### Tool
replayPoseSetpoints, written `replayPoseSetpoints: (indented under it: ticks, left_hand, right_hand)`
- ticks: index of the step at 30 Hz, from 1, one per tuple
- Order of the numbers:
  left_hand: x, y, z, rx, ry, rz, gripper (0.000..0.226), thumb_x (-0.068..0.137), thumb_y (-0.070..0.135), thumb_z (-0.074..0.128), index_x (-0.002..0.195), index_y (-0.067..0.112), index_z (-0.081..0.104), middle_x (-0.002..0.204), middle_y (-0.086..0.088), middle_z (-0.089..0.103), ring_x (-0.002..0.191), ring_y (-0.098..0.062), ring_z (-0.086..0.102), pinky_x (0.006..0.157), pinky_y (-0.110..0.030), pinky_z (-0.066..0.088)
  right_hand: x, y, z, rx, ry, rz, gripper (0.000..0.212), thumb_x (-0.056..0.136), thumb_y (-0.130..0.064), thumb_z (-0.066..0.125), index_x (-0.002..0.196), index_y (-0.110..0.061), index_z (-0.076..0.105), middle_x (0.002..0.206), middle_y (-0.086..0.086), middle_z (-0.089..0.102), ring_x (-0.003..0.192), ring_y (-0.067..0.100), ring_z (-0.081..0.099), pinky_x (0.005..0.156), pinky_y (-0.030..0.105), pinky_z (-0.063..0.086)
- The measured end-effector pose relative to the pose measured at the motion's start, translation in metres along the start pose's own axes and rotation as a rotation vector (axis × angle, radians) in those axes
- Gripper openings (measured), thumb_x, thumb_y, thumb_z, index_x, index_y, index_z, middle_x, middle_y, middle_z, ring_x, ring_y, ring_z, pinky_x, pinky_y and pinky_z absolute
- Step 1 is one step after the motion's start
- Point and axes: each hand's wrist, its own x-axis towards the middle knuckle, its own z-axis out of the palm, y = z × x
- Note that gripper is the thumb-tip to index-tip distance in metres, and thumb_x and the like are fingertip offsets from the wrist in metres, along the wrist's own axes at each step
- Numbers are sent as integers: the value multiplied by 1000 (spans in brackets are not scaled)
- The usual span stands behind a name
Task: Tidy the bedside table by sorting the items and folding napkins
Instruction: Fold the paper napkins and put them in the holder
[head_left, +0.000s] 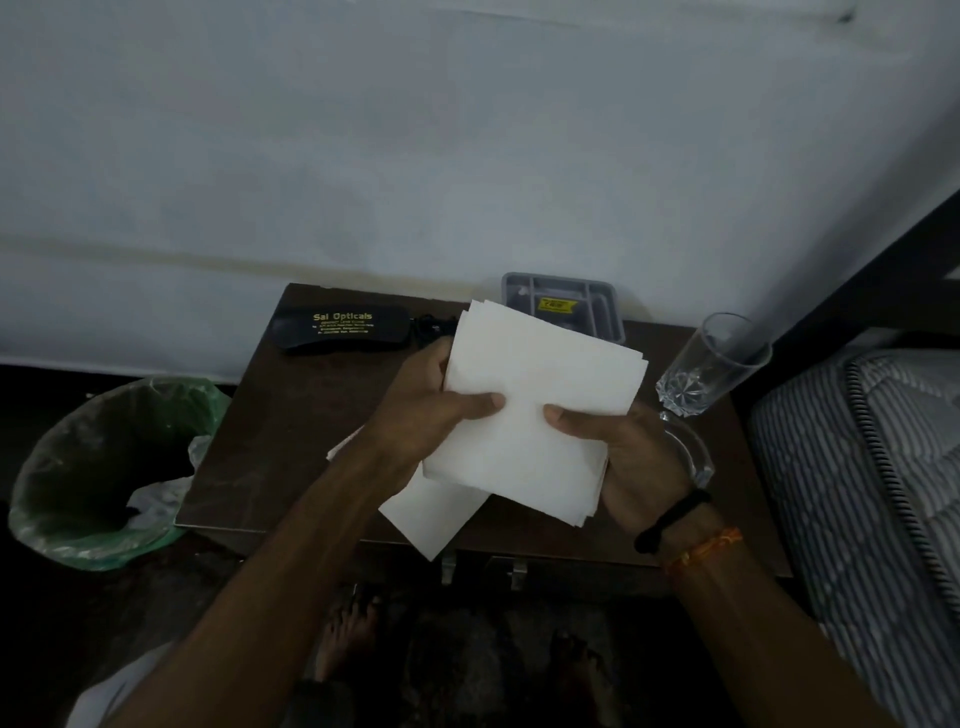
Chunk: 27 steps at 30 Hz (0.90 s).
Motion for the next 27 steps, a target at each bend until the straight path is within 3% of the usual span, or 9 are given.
replayPoseSetpoints:
  ticks: [4,8,12,17,20,23,27]
  left_hand:
    - [-3,2,6,-37,-54,24,59,75,0,78,129,17,59,123,-5,67,113,-25,63,97,-54,52]
    - [-5,3,10,-94,-64,-4,53,74,3,79,123,16,64,119,-6,70,110,-26,65,96,-55,52]
    - [-5,1,10,-103,-15,148,37,76,6,79,106,24,71,103,6,76,97,-12,72,82,-35,61]
    - [-5,-3,10,-32,-37,293,38,78,6,78,105,32,70,103,13,76,97,-6,71,75,-20,58]
    - [3,-15,8,127,-17,229,44,75,12,82,107,38,66,105,14,72,99,0,67,86,-31,59]
    - [9,-31,7,222,-11,95,50,74,11,84,119,19,66,114,0,70,106,-13,66,92,-43,56]
    - [11,-36,7,232,-10,97,52,74,17,84,122,19,66,115,1,71,104,-11,66,86,-34,58]
  right_hand:
    - [-11,-4,-2,-56,37,-145,39,73,1,72,109,-13,72,117,12,72,108,32,67,87,45,58]
    - [-17,-5,1,-75,37,-226,41,75,-1,72,115,-12,69,117,12,71,107,29,69,86,43,59]
    - [-16,-5,3,-213,33,-301,46,78,11,70,120,-6,65,116,12,72,108,28,69,88,42,58]
    - [-7,-4,-3,-300,38,-431,45,76,9,75,109,-21,71,111,4,75,105,22,70,84,34,59]
    - [0,7,-14,-338,47,-331,47,72,8,78,110,-20,71,109,2,75,102,19,71,83,35,60]
    - [5,21,-25,-407,12,-220,49,73,11,76,114,-16,69,111,5,74,104,20,71,87,40,58]
    - [9,20,-32,-414,51,-254,41,73,4,80,102,-23,76,103,0,77,100,18,72,82,34,58]
